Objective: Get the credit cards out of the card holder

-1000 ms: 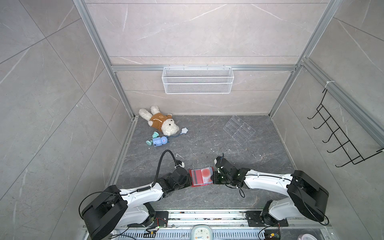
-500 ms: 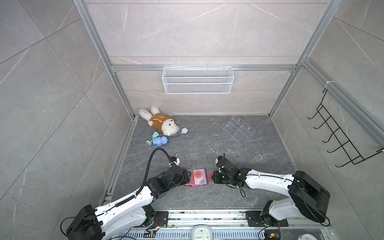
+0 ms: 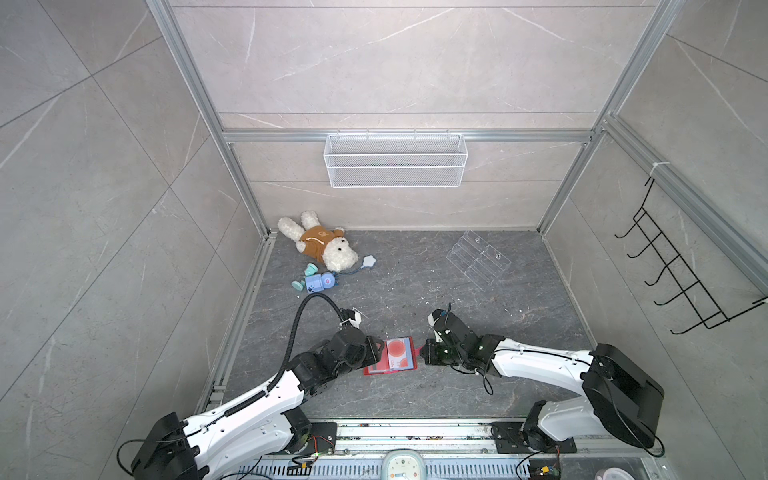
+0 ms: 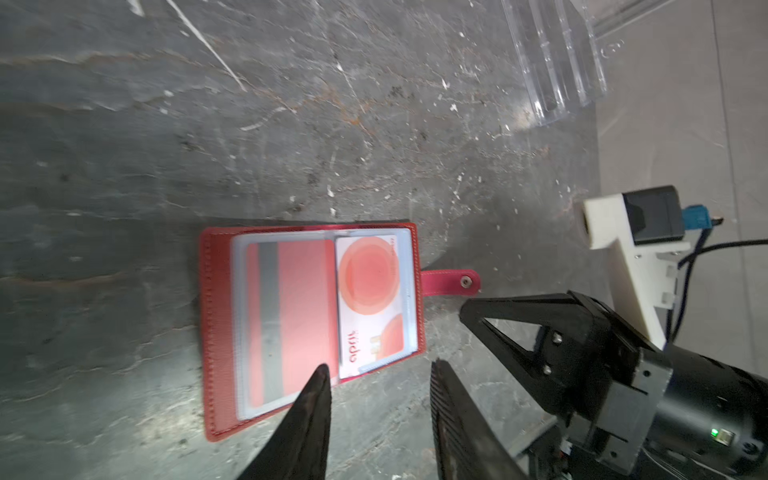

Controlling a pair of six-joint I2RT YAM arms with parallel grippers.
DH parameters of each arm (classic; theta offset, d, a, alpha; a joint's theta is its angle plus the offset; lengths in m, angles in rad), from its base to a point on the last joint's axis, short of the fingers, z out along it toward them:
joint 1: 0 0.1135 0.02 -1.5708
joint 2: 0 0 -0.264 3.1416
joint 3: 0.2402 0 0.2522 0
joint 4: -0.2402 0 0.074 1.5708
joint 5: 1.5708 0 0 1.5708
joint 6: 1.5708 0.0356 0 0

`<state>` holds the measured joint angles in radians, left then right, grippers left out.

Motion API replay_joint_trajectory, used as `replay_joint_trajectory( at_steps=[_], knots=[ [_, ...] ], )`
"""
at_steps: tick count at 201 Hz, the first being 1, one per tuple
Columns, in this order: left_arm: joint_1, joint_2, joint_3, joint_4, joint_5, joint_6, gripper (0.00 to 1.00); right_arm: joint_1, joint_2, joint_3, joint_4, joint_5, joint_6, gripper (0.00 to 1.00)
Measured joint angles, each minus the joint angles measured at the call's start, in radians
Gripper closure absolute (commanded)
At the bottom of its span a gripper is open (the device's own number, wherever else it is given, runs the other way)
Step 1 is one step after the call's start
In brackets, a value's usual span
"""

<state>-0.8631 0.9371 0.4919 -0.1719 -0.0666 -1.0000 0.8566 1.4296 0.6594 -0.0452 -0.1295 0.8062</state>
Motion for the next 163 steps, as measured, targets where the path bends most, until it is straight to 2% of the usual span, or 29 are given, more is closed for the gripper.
replay_joint_trajectory(
  at_steps=[26,84,163],
  knots=[
    [0.000,0.066,-0.018,0.075,0.043,-0.024,0.64,0.000,0.050,0.043,0.032,-0.021,-0.007,0.96],
    [0.006,0.114,-0.110,0.197,0.078,-0.086,0.63,0.000,0.151,0.063,0.082,-0.045,-0.014,0.99],
    [0.073,0.219,-0.182,0.397,0.159,-0.153,0.62,-0.002,0.225,0.074,0.133,-0.062,-0.014,1.00]
  ],
)
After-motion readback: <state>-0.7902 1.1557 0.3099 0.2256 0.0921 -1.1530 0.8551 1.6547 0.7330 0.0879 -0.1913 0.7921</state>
